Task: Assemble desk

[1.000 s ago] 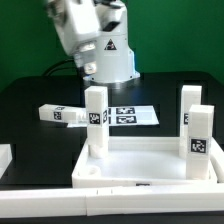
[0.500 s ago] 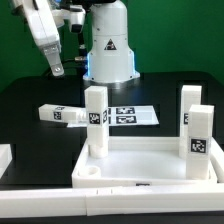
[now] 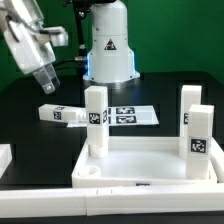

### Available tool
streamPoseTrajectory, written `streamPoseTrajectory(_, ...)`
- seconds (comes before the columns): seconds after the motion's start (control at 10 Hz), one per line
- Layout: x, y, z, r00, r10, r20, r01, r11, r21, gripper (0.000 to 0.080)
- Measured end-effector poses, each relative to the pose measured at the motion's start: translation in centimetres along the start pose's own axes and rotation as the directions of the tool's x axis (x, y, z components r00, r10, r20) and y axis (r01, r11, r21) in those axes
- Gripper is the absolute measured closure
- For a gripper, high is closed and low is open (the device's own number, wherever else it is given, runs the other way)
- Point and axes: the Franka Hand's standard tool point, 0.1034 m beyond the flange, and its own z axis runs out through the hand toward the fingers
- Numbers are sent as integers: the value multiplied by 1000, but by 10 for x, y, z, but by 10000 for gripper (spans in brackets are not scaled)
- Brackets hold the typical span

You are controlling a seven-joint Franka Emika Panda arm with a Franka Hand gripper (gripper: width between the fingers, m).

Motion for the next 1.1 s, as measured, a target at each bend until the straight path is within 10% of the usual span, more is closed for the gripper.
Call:
streamPoseTrajectory(0.6, 2, 14, 7, 1000, 14, 9, -14, 1000, -3, 150)
streamPoseTrajectory(1.1, 16, 70, 18, 970, 161, 180, -159, 987, -24, 150)
